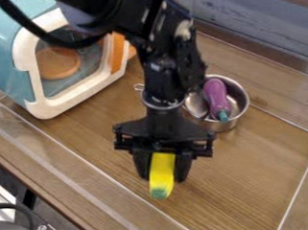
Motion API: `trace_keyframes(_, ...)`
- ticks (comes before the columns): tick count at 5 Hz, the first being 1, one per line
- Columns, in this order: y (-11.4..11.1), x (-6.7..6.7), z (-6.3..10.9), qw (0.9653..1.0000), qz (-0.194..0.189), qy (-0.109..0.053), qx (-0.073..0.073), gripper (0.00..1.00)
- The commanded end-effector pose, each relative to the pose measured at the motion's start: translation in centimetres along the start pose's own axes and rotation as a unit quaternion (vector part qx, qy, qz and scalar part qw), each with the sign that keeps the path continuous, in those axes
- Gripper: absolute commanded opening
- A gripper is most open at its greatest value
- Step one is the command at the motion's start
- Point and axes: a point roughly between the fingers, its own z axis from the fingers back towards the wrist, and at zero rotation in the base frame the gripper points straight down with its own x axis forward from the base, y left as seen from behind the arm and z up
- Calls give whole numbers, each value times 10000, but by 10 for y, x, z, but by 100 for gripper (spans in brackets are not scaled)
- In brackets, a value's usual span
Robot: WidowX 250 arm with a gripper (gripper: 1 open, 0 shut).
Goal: Put the banana in the silver pot
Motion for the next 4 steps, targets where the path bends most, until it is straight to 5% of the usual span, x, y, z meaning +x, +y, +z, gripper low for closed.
trace_keyframes(1,-7,9,30,9993,-274,-223,-112,0)
trace_keyframes(3,-18,25,87,9929,-1121,-348,-180,0)
trace_keyframes(4,-24,41,106,9912,-1222,-452,-240,0)
